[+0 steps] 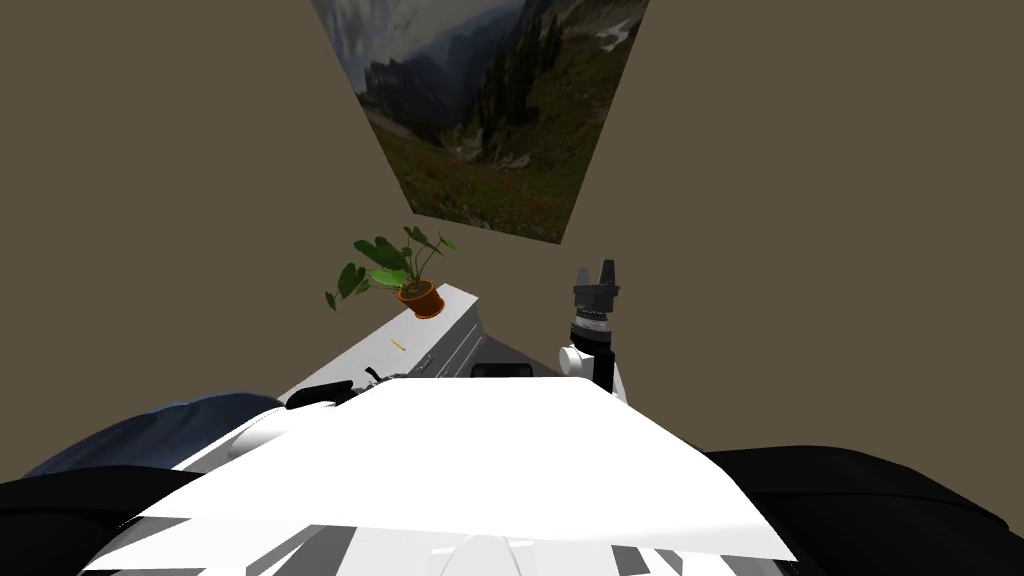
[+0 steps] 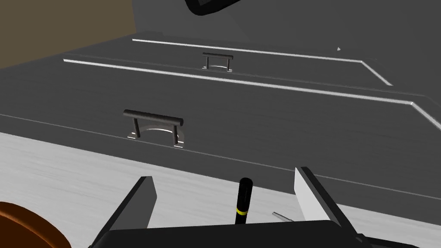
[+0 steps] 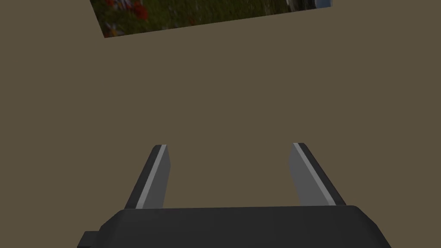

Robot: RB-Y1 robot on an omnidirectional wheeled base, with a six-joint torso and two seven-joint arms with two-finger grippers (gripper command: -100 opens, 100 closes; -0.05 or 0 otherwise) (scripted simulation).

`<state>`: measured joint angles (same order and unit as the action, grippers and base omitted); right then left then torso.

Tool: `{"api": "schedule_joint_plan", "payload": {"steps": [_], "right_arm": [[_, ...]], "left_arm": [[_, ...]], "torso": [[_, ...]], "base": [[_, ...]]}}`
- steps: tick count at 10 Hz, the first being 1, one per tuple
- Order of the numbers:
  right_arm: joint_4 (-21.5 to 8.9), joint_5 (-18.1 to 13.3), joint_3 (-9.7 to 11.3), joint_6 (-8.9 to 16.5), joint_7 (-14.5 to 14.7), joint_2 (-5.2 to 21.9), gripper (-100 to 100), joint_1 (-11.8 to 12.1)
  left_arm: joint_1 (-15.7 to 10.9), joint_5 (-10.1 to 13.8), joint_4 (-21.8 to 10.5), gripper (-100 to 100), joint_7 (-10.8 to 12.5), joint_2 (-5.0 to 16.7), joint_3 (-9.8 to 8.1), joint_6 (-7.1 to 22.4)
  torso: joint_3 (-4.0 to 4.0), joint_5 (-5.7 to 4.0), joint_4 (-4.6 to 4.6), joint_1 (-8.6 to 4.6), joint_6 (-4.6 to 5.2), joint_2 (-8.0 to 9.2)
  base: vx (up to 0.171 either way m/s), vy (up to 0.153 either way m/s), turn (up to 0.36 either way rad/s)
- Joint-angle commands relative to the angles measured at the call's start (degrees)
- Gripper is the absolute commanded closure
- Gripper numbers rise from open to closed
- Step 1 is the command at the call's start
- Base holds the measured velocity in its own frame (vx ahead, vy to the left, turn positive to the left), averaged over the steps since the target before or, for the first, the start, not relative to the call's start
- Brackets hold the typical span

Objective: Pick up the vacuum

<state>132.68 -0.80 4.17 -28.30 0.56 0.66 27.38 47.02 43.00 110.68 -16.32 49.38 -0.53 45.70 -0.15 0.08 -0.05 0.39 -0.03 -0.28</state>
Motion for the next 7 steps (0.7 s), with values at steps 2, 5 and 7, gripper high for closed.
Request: {"api": "schedule_joint_plan", "payload": {"steps": [2, 5, 7], "right_arm": [[0.0, 0.0, 0.0, 0.0, 0.0, 0.0, 0, 0.0], [0.0, 0.0, 0.0, 0.0, 0.0, 0.0, 0, 0.0], [0.0, 0.0, 0.0, 0.0, 0.0, 0.0, 0, 0.0]], "left_arm": [[1.4, 2.8, -1.4, -100, -0.6, 4.2, -0.21, 3.2], [3.0, 5.0, -2.6, -100, -0.9, 8.2, -0.25, 6.1], [2.4, 4.4, -1.8, 0, -0.3, 7.5, -0.33, 6.2]], "torso": [[-0.01, 0.01, 0.00, 0.04, -0.01, -0.01], [-0.01, 0.01, 0.00, -0.01, -0.03, -0.01], [0.05, -0.02, 0.02, -0.22, -0.07, 0.09]], "base": [[0.069, 0.114, -0.246], [0.051, 0.109, -0.206], [0.010, 0.031, -0.023]]}}
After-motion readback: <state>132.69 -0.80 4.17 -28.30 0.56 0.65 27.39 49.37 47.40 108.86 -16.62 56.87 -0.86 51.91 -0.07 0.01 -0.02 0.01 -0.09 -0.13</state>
